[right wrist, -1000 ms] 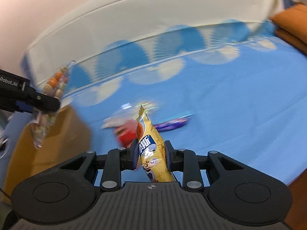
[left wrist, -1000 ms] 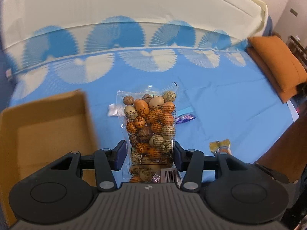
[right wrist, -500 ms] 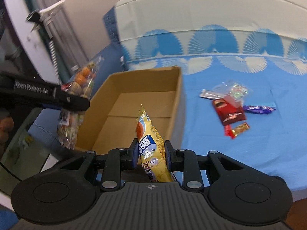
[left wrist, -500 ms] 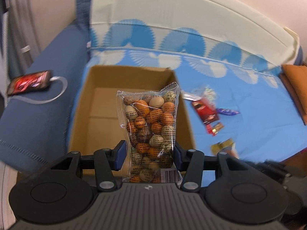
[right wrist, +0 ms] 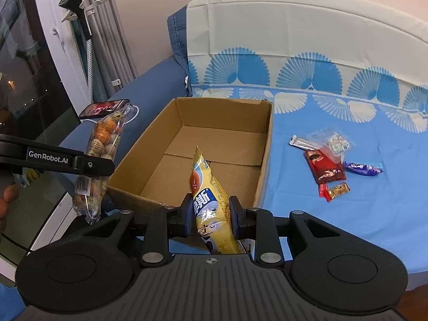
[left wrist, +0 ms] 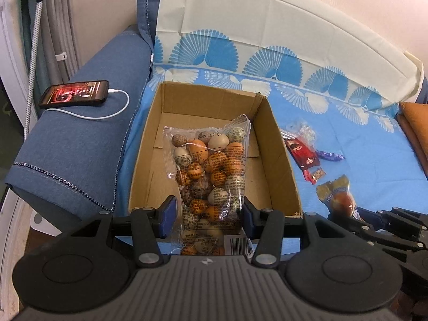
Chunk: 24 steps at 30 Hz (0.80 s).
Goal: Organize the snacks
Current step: 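Carry the egg bag and yellow wafer bar over the cardboard box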
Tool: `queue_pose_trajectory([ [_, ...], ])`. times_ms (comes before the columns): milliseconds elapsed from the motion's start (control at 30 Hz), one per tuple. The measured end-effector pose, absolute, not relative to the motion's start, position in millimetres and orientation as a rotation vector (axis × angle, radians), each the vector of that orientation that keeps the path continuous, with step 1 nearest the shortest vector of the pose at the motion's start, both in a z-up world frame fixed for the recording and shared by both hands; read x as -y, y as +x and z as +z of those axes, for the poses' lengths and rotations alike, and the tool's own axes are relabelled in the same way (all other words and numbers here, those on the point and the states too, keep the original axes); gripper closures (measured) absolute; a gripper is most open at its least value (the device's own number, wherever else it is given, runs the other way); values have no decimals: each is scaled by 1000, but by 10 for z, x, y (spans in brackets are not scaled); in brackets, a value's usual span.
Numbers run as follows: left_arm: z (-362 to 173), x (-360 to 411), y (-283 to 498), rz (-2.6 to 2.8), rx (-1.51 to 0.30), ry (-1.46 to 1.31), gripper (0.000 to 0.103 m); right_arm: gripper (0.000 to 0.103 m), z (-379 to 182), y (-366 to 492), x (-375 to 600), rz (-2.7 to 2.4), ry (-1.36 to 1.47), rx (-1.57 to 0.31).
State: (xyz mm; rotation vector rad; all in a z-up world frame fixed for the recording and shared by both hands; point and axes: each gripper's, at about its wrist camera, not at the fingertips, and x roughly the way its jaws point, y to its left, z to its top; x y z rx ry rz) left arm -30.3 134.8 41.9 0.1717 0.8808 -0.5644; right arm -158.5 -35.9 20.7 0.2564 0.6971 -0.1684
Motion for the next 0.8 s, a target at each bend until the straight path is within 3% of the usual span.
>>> queue_pose_trajectory([
  [800, 378, -1353, -217, -536, -881, 138, 48, 74, 147, -1476, 368, -164, 233, -732],
])
